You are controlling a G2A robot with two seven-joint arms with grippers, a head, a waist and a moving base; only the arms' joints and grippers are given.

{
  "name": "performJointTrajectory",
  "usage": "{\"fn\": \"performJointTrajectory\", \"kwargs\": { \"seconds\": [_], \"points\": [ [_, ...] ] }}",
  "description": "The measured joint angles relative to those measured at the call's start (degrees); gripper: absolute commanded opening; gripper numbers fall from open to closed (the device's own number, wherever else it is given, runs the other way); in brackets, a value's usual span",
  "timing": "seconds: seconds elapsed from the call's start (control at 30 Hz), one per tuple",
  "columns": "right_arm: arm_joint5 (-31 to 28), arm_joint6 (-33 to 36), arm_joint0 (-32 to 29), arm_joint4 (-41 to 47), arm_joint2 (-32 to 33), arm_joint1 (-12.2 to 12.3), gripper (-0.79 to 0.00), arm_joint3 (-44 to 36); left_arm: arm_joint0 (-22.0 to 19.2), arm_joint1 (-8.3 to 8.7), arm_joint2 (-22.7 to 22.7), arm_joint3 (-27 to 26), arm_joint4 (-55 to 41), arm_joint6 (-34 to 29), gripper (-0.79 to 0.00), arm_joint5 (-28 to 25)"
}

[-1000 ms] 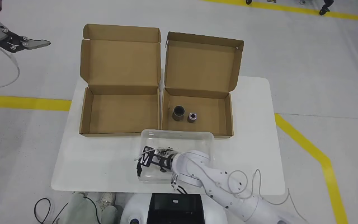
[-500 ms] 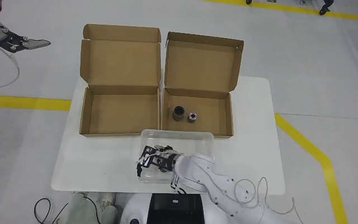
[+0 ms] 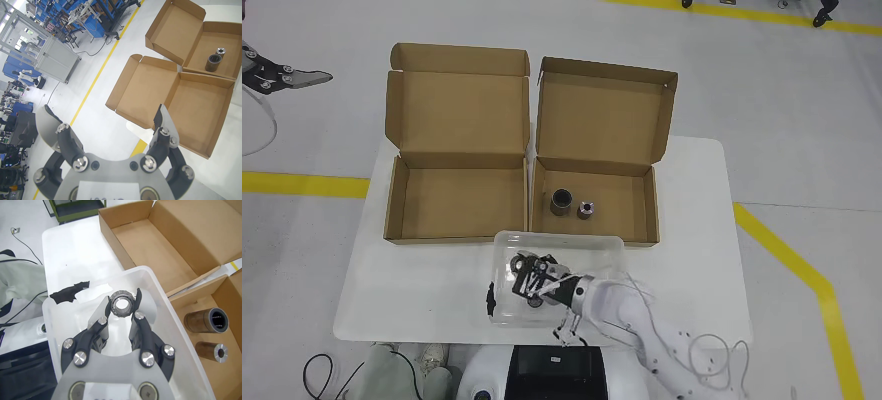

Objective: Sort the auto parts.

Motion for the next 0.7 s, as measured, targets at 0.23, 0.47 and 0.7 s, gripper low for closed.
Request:
{"fn": "performJointTrajectory", "kwargs": {
  "seconds": [0.23,0.47,0.7],
  "points": [
    [-3.1,-4.1,0.3,0.2,2.3,0.7,-0.785,-2.0,0.0,0.0,0.0,0.0,0.0,0.0,0.0,0.0],
    [-5.0,-5.5,2.5,1.2,2.8,0.6,-0.785,-3.3,0.0,0.0,0.0,0.0,0.0,0.0,0.0,0.0],
    [-5.6,-5.0,5.3,2.8,3.8,0.5,-0.785,-4.0,0.0,0.0,0.0,0.0,0.0,0.0,0.0,0.0]
  ]
}}
